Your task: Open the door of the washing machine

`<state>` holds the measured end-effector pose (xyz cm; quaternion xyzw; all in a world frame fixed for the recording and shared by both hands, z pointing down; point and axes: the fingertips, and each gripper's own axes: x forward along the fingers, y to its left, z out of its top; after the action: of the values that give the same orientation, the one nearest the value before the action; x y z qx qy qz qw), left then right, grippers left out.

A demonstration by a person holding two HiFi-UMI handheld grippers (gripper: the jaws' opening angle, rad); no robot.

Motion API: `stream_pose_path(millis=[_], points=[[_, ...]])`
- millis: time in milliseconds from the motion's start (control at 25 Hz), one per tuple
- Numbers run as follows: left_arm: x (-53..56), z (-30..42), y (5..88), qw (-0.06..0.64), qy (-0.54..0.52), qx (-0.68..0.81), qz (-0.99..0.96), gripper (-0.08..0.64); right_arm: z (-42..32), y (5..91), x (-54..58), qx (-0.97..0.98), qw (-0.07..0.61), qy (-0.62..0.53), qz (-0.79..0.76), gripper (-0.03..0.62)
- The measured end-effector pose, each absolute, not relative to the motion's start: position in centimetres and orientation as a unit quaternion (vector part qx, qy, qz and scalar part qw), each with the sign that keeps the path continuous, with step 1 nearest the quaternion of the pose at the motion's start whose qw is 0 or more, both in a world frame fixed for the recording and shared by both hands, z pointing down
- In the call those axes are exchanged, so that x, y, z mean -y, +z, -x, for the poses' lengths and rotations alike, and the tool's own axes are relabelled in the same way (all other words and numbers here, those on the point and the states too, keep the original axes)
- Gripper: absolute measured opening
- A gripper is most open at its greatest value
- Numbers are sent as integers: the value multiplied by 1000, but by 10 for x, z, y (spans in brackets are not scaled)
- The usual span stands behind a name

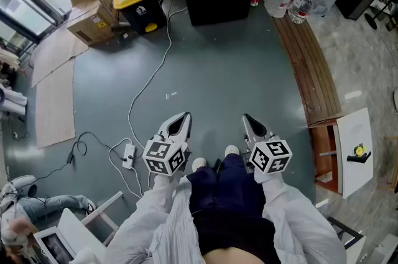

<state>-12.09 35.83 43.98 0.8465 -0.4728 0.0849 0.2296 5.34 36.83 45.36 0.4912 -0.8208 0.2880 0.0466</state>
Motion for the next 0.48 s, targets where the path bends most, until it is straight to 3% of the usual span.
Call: stream_pose_path(millis=[480], points=[[-427, 186, 442, 232, 64, 448, -861, 5, 13, 450, -448, 799, 47, 276, -533, 8]])
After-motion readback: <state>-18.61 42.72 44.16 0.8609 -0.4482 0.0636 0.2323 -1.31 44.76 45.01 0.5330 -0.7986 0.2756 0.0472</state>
